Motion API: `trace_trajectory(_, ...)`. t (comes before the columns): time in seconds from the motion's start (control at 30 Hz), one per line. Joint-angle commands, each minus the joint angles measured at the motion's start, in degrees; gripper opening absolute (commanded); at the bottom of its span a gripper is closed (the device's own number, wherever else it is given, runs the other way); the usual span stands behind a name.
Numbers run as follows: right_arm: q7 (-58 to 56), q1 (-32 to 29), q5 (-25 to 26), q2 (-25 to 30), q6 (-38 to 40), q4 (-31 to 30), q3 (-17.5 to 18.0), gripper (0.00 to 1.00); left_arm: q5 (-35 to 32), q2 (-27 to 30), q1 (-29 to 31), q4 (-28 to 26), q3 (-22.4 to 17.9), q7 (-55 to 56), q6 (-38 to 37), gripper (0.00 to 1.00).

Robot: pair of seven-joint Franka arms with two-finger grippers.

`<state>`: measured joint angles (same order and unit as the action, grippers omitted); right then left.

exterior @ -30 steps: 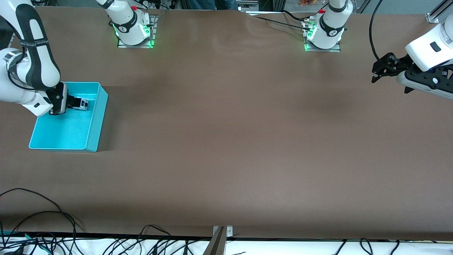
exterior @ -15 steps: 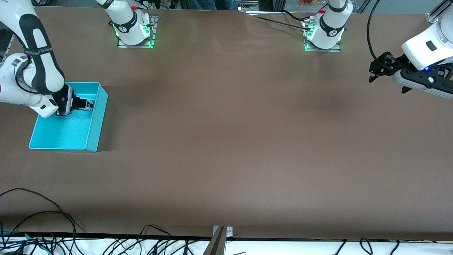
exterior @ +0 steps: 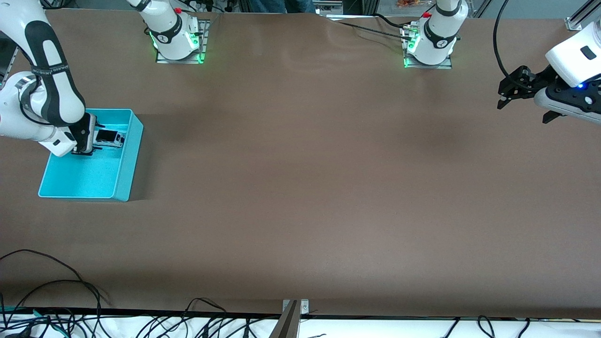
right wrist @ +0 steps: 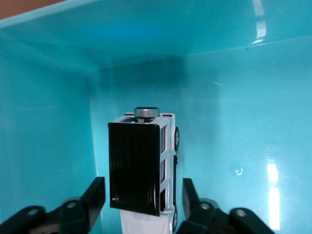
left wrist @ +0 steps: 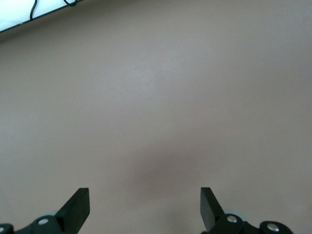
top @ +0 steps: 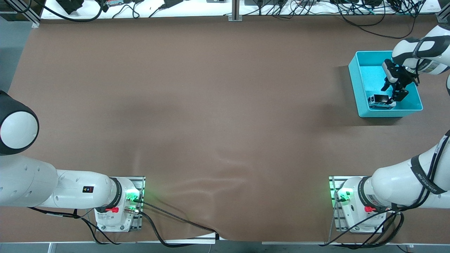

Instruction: Wind and store white jeep toy

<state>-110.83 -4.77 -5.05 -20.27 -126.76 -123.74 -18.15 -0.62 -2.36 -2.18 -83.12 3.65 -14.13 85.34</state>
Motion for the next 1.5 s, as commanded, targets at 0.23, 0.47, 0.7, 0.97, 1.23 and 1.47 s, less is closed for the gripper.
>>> trace_trajectory(0.23, 1.4, 0.6, -1.7, 2.3, 19.3, 14.8, 1.5, 1.00, -0.4, -0.6, 0.1, 1.6, 0.0, 0.3, -0.3, 1.00)
trace_trajectory(0.47, 14.9, 0.7, -1.6, 3.9, 30.2, 24.1, 4.6, 1.00, -0.3, -0.6, 0.1, 1.6, -0.1, 0.3, -0.3, 1.00)
trace_trajectory(0.7, 30.1, 0.7, -1.4, 6.6, 35.8, 28.8, 7.2, 1.00, -0.4, -0.6, 0.2, 1.6, -0.1, 0.4, -0.3, 1.00)
trace_trajectory(0.97, 49.2, 0.7, -0.9, 12.4, 36.1, 29.5, 11.6, 1.00, -0.4, -0.6, 0.2, 1.6, -0.2, 0.4, -0.3, 1.00)
trace_trajectory(1.23, 73.8, 0.7, 2.1, 15.3, 36.5, 30.7, 17.0, 1.00, -0.3, -0.6, 0.5, 1.6, -0.4, 0.5, -0.3, 1.00)
trace_trajectory(1.47, 87.0, 1.3, 4.0, 15.2, 38.1, 34.2, 18.7, 1.00, -0.4, -0.6, 0.5, 1.6, -0.3, 0.6, -0.3, 1.00)
